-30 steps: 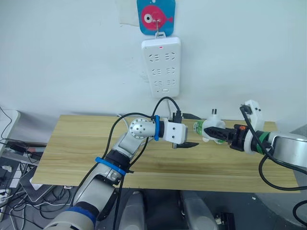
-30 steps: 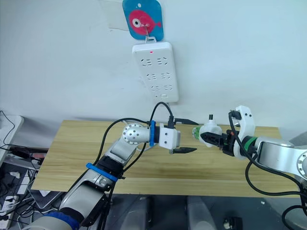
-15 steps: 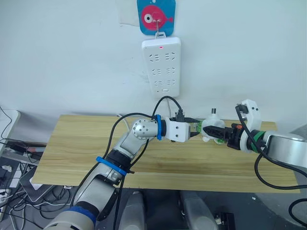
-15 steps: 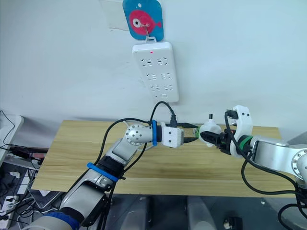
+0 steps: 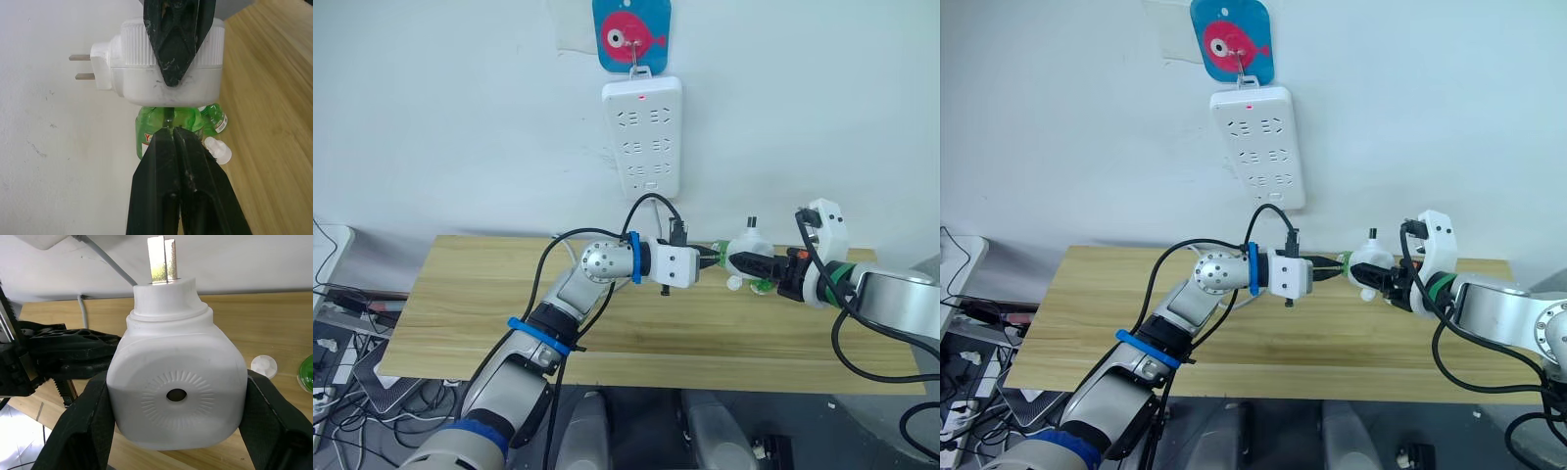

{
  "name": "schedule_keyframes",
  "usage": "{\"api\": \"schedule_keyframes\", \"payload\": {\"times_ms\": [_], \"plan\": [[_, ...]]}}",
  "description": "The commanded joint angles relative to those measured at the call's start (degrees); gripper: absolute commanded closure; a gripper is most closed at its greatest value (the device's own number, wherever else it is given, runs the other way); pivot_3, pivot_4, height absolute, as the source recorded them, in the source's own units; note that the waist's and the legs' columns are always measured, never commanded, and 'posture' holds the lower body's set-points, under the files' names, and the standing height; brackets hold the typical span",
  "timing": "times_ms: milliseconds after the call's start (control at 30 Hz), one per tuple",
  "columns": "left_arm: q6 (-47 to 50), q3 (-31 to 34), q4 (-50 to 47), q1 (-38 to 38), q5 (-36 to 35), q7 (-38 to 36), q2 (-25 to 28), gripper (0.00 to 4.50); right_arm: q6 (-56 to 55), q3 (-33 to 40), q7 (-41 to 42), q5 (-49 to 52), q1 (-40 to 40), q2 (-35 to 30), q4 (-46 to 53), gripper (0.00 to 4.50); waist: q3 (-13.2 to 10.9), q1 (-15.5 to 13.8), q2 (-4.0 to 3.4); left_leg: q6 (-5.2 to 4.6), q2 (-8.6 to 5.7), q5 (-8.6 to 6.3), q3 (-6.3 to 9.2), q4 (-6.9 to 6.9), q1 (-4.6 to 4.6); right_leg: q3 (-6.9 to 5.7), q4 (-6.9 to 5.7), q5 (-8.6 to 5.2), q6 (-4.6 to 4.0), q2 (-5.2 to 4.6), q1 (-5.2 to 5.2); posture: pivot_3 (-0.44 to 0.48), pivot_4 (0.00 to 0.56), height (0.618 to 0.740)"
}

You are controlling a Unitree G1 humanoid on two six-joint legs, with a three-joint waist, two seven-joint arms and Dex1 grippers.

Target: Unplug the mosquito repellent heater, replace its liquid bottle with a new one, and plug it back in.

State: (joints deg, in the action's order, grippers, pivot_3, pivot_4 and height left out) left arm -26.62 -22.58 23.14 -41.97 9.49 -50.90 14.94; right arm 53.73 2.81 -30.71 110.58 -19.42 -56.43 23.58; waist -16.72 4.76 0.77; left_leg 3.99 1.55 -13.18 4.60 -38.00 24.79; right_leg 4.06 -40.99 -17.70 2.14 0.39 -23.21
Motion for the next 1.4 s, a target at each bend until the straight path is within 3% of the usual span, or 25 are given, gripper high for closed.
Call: {"api": "schedule_keyframes", "payload": {"times_ms": [33,367,767,867,1033,1133,1267,1400], "plan": [[0.3,1.1,-0.8,0.9,-2.8,-1.3,1.1,3.02,0.5,2.4,2.0,2.4,-1.1,-1.2,1.6,1.50,0.0,0.0,0.00,0.00,0.00,0.00,0.00,0.00,0.00,0.00,0.00,0.00,0.00,0.00,0.00,-0.085,0.197,0.740],[-7.0,-0.5,3.2,-2.2,2.0,2.6,0.8,0.17,-0.6,0.8,1.1,2.4,-1.9,0.3,3.2,1.50,0.2,0.1,0.01,-0.01,-0.02,0.00,-0.01,-0.01,0.01,0.00,0.00,0.00,0.00,-0.01,0.00,-0.094,0.192,0.740],[-7.5,-1.4,4.5,-3.6,4.6,4.6,-0.7,0.17,-2.7,-1.4,-1.5,2.4,-2.0,2.9,6.0,1.50,0.3,0.1,0.00,-0.01,-0.02,0.01,-0.01,0.00,0.01,0.00,-0.01,0.00,0.00,-0.01,0.00,-0.101,0.197,0.740],[-8.2,-1.8,5.2,-4.0,4.5,3.8,-0.4,0.65,-3.1,-1.7,-1.9,2.4,-1.9,3.1,6.2,1.50,0.3,0.1,0.00,-0.01,-0.01,0.01,-0.01,0.00,0.01,0.00,-0.01,0.00,0.00,-0.01,0.00,-0.101,0.197,0.740],[-7.9,-2.1,5.0,-3.8,4.3,3.8,-0.1,2.15,-3.6,-1.8,-2.2,2.4,-1.5,3.2,6.9,1.50,0.3,0.1,-0.01,-0.02,-0.01,0.01,-0.01,0.00,0.00,0.01,-0.02,0.00,0.00,0.00,0.00,-0.102,0.197,0.740],[-7.5,-2.0,5.2,-3.9,3.9,3.9,-0.2,2.23,-3.6,-2.1,-1.6,2.4,-1.8,3.2,7.3,1.50,0.3,0.1,-0.01,-0.02,-0.01,0.01,0.00,0.00,0.01,0.00,-0.01,0.00,0.00,-0.01,0.00,-0.103,0.199,0.740],[-3.8,0.0,4.1,-2.9,-2.5,2.2,-3.0,2.23,-3.6,-0.1,-0.9,2.4,-1.5,0.3,8.8,0.09,0.3,0.1,-0.01,-0.02,-0.01,0.01,0.00,0.00,0.01,0.00,-0.02,0.00,0.00,0.00,0.00,-0.104,0.201,0.740],[0.7,2.3,2.8,-1.5,-8.0,1.1,-5.4,2.23,-4.5,5.5,0.4,-0.3,4.7,-4.0,15.3,0.04,0.4,-0.1,0.02,-0.02,-0.01,0.01,0.04,-0.01,0.08,-0.07,0.04,0.00,0.00,-0.05,-0.01,-0.112,0.200,0.740]]}}
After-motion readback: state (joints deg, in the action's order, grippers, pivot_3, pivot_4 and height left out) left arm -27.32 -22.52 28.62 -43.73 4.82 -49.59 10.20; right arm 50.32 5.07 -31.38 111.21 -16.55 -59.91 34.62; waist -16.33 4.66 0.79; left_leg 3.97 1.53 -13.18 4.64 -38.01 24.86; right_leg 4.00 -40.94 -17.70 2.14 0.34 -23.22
